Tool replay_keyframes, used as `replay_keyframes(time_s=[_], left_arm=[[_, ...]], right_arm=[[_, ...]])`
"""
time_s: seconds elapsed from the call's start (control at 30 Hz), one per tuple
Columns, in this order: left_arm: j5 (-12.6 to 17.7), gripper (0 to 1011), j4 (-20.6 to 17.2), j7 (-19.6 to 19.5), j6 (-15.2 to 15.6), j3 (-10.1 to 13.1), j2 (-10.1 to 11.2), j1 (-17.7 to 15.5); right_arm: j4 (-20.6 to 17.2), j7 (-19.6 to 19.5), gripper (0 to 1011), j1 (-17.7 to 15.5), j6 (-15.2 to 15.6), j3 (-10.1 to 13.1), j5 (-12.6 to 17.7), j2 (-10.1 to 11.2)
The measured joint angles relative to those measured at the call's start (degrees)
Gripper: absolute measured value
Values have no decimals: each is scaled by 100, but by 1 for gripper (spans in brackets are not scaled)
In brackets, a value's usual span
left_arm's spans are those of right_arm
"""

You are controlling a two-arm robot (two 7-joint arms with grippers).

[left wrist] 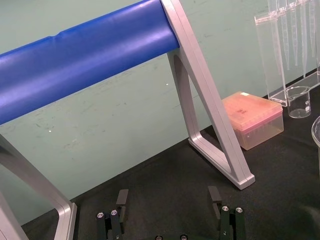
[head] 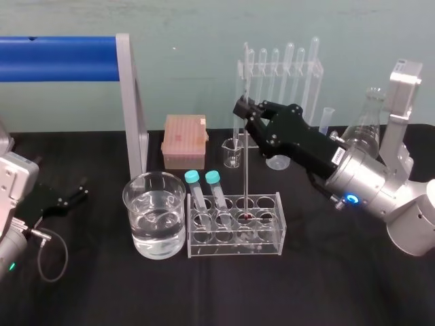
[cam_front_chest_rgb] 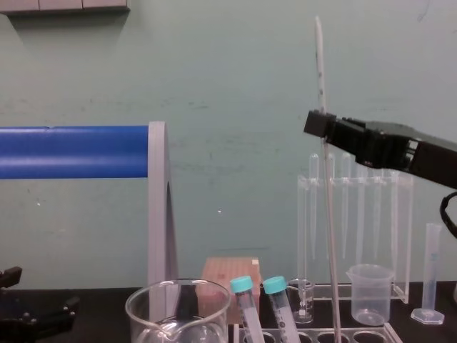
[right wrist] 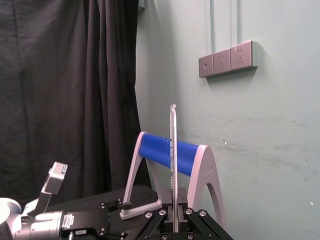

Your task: Hold the thermometer with one hand and immerse one end into the beaker, then reinsert it into the test tube rack.

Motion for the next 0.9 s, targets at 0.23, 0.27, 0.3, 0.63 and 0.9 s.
replay_keyframes(time_s=[0.23,0.27,0.3,0.63,0.9], left_arm=[[0,1008,0,0,0,0,0,0],[0,1008,0,0,0,0,0,0],[0,1008,0,0,0,0,0,0],[0,1008,0,0,0,0,0,0],[0,1008,0,0,0,0,0,0]], right_arm=[[168,-6,53,-2,60,-56,-100,-37],[211,-5,53,0,64,-74,-136,-44],[235,-6,53,3,64,-84,-158,-46],[494,36,53,54,70,-179,-359,-106],[624,60,53,123,93,-239,-465,-169]])
